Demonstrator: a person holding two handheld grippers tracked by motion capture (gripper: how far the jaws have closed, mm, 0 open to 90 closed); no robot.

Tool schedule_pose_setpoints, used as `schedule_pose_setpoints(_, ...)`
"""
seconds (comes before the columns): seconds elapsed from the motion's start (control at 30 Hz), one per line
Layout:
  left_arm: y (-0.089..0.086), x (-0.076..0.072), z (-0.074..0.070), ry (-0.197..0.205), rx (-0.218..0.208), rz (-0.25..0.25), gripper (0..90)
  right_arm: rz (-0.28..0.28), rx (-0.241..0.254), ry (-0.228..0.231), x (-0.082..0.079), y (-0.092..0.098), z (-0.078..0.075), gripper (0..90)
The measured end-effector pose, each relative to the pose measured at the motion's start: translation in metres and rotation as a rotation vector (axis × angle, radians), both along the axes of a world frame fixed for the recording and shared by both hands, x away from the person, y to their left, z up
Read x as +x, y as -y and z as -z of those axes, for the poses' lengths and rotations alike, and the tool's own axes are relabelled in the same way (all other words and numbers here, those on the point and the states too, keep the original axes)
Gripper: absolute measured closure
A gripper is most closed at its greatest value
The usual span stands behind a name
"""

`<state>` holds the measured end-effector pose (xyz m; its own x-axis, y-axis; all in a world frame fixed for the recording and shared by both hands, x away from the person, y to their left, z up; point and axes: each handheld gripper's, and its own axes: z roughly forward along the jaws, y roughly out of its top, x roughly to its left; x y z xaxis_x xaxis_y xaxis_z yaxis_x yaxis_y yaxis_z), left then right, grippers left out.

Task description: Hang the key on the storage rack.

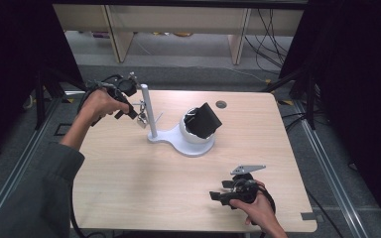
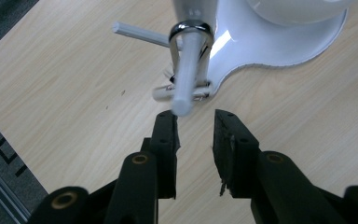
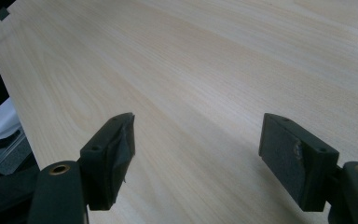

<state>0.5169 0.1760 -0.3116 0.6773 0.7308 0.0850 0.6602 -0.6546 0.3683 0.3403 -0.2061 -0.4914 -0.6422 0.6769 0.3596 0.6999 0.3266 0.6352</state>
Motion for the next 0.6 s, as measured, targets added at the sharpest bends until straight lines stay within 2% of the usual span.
schedule_pose_setpoints(0.17,-0.005,-0.009,0.002,-0.013,-0.02,0.003,54.4,-0.009,0.01,-0.007,0.001,0.001,0.0,27.9)
schedule_pose_setpoints(0.23,-0.005,-0.013,0.004,-0.018,-0.029,-0.002,48.1,0.0,0.004,-0.005,0.001,0.001,-0.001,27.9)
schedule_pose_setpoints(0.27,-0.006,-0.015,0.006,-0.013,-0.038,-0.007,45.4,-0.002,-0.013,0.018,0.001,0.002,-0.001,27.9)
schedule_pose_setpoints(0.3,-0.006,-0.017,0.006,-0.013,-0.044,-0.009,45.4,-0.002,-0.013,0.018,0.001,0.002,-0.001,27.9)
schedule_pose_setpoints(0.33,-0.006,-0.021,0.009,-0.025,-0.054,-0.009,41.1,0.002,-0.009,0.012,0.001,0.001,-0.001,27.9)
schedule_pose_setpoints(0.43,-0.007,-0.025,0.011,-0.008,-0.052,-0.015,34.8,-0.002,-0.007,0.01,0.001,0.001,-0.001,27.9)
schedule_pose_setpoints(0.5,-0.009,-0.029,0.014,-0.009,-0.079,-0.01,32.9,0.001,-0.001,0.0,0.001,0.002,-0.001,27.9)
schedule_pose_setpoints(0.53,-0.009,-0.032,0.017,0.007,-0.098,-0.021,32.1,0.002,-0.003,0.006,0.001,0.002,-0.001,27.9)
schedule_pose_setpoints(0.6,-0.01,-0.036,0.02,0.015,-0.108,-0.016,30.7,0.0,0.0,0.002,0.001,0.002,-0.001,27.9)
